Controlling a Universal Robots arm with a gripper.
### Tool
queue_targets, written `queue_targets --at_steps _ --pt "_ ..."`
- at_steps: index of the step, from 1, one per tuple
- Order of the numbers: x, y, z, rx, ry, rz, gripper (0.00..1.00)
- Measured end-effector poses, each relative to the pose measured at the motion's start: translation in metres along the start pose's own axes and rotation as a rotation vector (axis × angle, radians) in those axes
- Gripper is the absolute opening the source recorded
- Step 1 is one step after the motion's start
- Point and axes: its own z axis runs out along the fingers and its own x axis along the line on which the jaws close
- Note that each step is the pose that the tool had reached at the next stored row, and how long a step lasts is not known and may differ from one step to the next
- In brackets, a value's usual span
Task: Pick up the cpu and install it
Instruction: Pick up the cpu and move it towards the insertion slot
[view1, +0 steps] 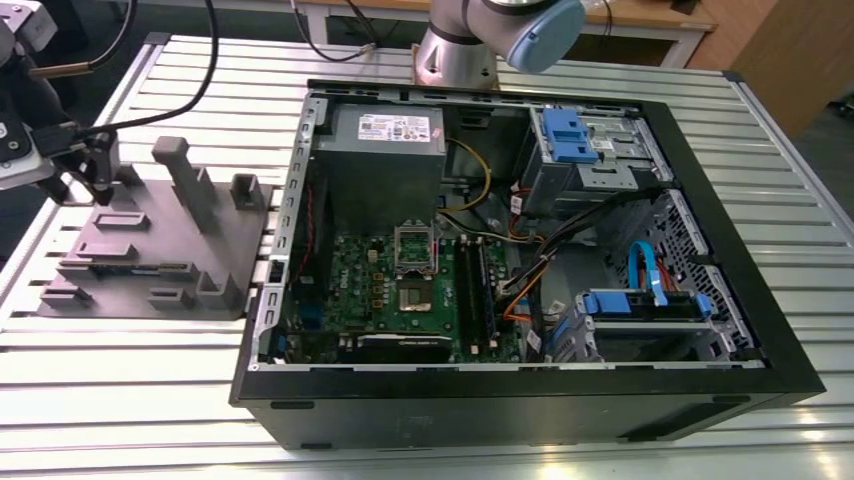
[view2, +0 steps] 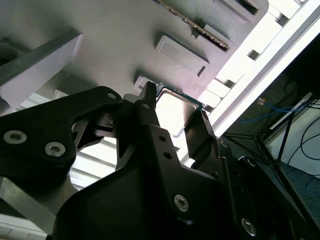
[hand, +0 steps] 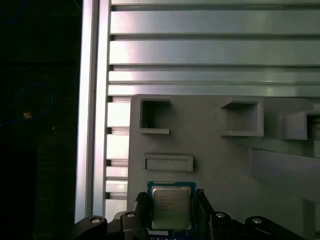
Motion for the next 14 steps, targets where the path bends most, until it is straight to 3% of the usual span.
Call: queue_targets --at_steps 14 --pt "0.0002 0.0004 -0.0058 0.0001 0.0001 0.0 0.47"
